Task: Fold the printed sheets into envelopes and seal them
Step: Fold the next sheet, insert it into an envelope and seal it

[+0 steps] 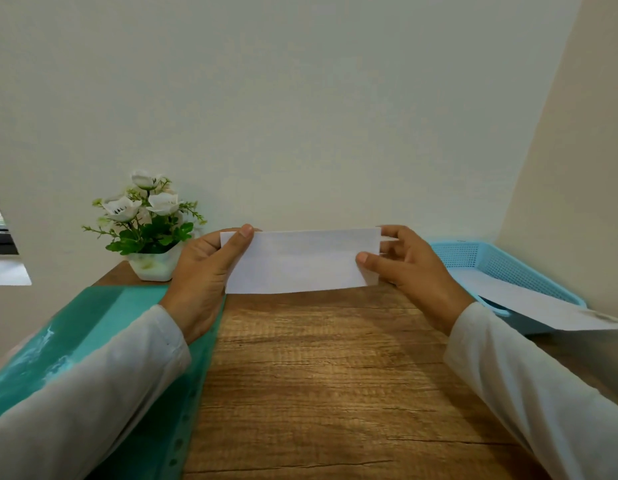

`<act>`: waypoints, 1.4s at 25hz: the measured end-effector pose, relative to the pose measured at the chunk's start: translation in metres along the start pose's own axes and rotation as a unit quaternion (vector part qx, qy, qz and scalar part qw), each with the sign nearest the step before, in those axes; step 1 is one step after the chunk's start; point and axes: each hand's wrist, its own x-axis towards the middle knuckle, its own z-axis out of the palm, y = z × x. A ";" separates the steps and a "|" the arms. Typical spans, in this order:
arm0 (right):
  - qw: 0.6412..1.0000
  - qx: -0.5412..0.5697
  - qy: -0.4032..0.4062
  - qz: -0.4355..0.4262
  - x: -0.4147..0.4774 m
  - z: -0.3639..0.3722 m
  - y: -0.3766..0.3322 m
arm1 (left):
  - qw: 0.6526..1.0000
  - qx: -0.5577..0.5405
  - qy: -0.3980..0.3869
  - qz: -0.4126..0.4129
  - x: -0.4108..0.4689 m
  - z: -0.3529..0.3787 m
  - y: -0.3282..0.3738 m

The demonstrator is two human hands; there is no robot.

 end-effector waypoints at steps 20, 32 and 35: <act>0.930 -0.133 0.078 -0.332 -0.022 0.028 -0.046 | 0.816 0.438 -0.012 0.377 -0.017 0.026 0.010; 0.975 -0.055 0.035 -0.215 -0.021 0.030 -0.037 | 0.943 0.248 -0.095 0.200 -0.022 0.031 0.008; 0.962 -0.117 0.020 -0.244 -0.022 0.032 -0.036 | 0.947 0.221 -0.094 0.216 -0.022 0.032 0.019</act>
